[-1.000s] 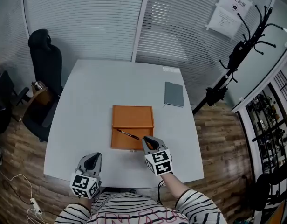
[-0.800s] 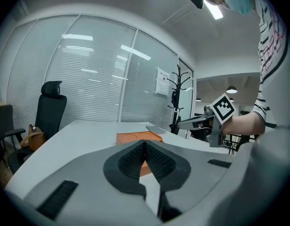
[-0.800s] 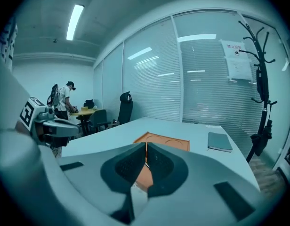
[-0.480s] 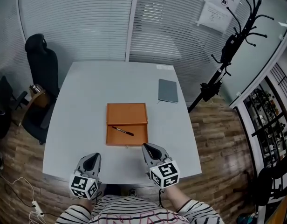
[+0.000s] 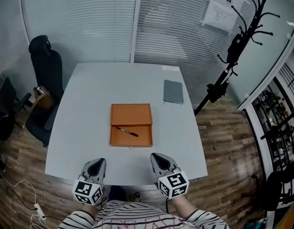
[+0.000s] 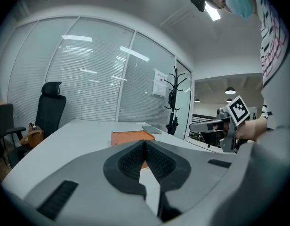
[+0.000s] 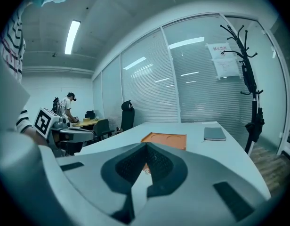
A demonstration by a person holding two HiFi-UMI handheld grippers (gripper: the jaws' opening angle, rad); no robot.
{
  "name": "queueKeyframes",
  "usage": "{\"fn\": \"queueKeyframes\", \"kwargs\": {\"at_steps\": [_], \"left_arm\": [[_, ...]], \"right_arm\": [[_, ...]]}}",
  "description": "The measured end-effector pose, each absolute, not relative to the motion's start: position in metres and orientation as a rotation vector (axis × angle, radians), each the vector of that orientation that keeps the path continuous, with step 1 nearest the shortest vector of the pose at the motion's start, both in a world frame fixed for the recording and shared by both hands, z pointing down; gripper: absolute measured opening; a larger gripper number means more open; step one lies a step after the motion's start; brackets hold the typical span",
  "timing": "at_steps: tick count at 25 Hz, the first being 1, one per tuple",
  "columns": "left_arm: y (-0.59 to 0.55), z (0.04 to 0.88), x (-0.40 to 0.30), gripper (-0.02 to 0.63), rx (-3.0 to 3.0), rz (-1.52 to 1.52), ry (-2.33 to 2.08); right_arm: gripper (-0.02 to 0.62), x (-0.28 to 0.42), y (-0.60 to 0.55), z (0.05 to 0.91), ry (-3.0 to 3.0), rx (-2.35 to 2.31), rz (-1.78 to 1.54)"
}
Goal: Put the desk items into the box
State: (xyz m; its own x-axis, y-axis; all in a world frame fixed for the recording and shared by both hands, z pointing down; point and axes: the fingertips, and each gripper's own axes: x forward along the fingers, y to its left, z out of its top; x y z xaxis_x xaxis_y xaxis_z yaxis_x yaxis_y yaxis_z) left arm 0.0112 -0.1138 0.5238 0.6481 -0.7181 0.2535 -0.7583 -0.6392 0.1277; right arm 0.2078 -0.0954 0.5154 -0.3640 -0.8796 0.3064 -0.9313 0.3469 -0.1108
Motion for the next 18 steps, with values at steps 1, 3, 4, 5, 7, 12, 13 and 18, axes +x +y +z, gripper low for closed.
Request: {"fn": "queueKeyframes", "kwargs": {"at_steps": [1, 3, 4, 5, 7, 12, 13, 18], "left_arm": [[-0.112, 0.524, 0.012, 0.021, 2.644, 0.264, -1.204], [-0.109, 0.524, 0.013, 0.021, 2.642, 0.265, -1.203], [-0.107, 0.524, 0.013, 0.021, 2.641, 0.265, -1.203], [-0.106, 0.525, 0.013, 0.021, 2.641, 0.265, -1.204], [-0.103, 0.525, 0.013, 0.021, 2.642, 0.263, -1.205], [-0.100, 0.525, 0.011, 0.021, 2.641, 0.265, -1.210], [-0.100, 0.525, 0.011, 0.021, 2.640, 0.265, -1.213], [-0.099, 0.526, 0.008, 0.021, 2.637, 0.265, -1.215]], "right_arm": [[0.026, 0.208, -0.094, 0.517, -2.412, 1.641, 0.398], [0.026, 0.207, -0.091, 0.518, -2.416, 1.625, 0.395], [0.025, 0.205, -0.090, 0.518, -2.419, 1.616, 0.391], [0.025, 0.204, -0.089, 0.518, -2.422, 1.608, 0.388], [0.025, 0.201, -0.088, 0.519, -2.424, 1.599, 0.387], [0.025, 0.198, -0.087, 0.518, -2.430, 1.592, 0.382], [0.025, 0.198, -0.086, 0.517, -2.430, 1.592, 0.381], [0.025, 0.199, -0.086, 0.518, -2.421, 1.598, 0.380]]}}
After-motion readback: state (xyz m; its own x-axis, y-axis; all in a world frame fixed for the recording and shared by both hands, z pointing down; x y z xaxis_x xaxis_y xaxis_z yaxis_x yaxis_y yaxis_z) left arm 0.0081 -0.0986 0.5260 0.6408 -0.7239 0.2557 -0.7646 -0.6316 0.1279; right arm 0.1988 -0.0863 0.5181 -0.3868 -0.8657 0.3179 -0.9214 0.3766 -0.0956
